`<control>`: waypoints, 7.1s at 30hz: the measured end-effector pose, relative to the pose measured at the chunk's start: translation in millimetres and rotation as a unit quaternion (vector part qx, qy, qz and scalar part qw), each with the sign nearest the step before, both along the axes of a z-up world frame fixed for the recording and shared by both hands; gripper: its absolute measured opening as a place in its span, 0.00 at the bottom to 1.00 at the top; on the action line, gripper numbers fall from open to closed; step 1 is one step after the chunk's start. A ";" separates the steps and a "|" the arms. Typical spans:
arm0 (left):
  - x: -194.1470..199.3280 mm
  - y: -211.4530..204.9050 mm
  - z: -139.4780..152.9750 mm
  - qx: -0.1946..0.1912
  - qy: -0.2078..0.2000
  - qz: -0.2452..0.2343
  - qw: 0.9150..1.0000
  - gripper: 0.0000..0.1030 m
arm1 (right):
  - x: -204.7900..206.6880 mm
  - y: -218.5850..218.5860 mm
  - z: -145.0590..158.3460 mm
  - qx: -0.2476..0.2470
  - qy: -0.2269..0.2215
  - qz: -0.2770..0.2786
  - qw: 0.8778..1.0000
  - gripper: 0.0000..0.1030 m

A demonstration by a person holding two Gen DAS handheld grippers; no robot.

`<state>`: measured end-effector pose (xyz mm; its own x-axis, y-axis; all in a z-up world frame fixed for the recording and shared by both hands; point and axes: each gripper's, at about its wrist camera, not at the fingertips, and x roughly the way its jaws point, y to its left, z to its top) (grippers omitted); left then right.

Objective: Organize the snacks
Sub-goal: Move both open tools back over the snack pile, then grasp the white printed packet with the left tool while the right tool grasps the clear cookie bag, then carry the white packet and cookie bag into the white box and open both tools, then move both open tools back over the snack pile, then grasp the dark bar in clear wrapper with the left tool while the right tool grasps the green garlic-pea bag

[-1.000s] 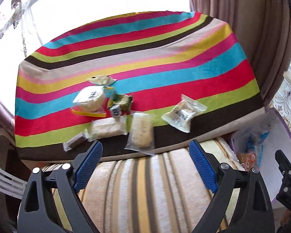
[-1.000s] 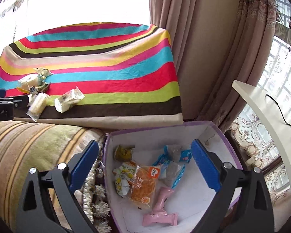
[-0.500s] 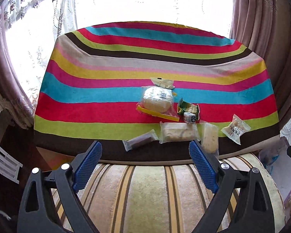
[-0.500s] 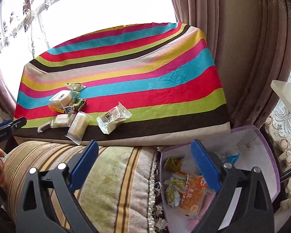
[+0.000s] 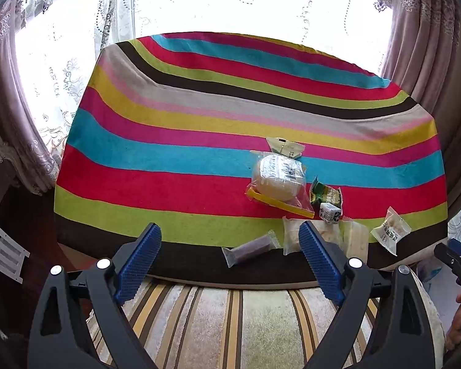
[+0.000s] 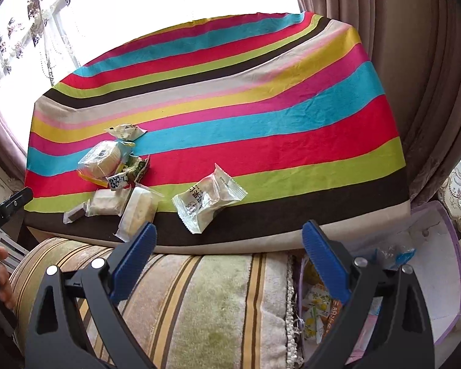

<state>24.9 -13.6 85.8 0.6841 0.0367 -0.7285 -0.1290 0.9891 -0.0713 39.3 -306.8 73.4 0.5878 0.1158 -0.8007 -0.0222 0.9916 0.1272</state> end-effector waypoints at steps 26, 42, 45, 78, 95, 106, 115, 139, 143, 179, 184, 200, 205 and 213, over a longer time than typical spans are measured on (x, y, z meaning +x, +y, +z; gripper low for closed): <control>207.2 5.7 -7.9 -0.067 0.110 -0.118 0.985 0.84 | 60.7 107.9 -33.8 -0.024 0.053 0.053 0.997 0.93; 279.4 -37.4 -73.5 -0.008 0.217 -0.160 0.963 0.61 | 73.4 122.7 -57.7 -0.033 0.084 0.069 0.993 0.80; 276.8 -48.0 -78.7 0.018 0.220 -0.176 0.959 0.54 | 76.5 125.1 -66.2 -0.028 0.101 0.076 0.992 0.64; 96.4 22.1 -13.3 -0.048 0.082 -0.049 0.994 0.41 | 18.9 96.3 -40.9 0.009 0.049 0.083 0.995 0.35; -18.8 -47.8 -11.6 -0.124 0.051 -0.074 0.988 0.41 | -28.7 67.2 -8.5 0.023 0.020 0.074 0.997 0.35; -27.1 -107.4 -20.2 -0.116 0.064 -0.134 0.982 0.41 | -42.9 22.9 2.6 0.035 0.011 0.045 0.998 0.35; -34.9 -176.0 -20.3 -0.103 0.070 -0.218 0.968 0.41 | -69.2 -54.6 3.4 0.022 0.011 -0.019 1.000 0.35; -16.0 -340.6 -59.0 -0.013 0.144 -0.336 0.931 0.42 | -113.8 -187.8 -57.9 0.034 0.059 -0.126 0.990 0.36; -9.6 -349.5 -64.6 -0.017 0.155 -0.338 0.928 0.40 | -116.0 -192.9 -58.2 0.036 0.057 -0.131 0.989 0.36; -0.9 -189.8 -19.9 -0.085 0.096 -0.168 0.977 0.85 | -120.9 -145.1 -8.9 0.035 -0.005 -0.086 0.996 0.76; -9.6 -127.7 -22.5 -0.110 0.095 -0.102 0.984 0.85 | -117.8 -132.5 -9.1 0.037 -0.003 -0.072 0.997 0.76; -31.1 -10.1 -23.6 -0.113 0.075 0.015 0.991 0.85 | -106.0 -66.7 -10.2 0.015 0.010 0.010 1.000 0.76; -28.6 -3.3 -20.4 -0.073 0.069 0.005 0.995 0.83 | -99.2 -49.1 -8.8 0.008 0.010 0.034 0.999 0.76; -4.1 -3.4 -32.0 -0.006 0.090 -0.049 0.995 0.74 | -84.0 -22.0 -0.1 -0.004 0.006 0.075 0.997 0.76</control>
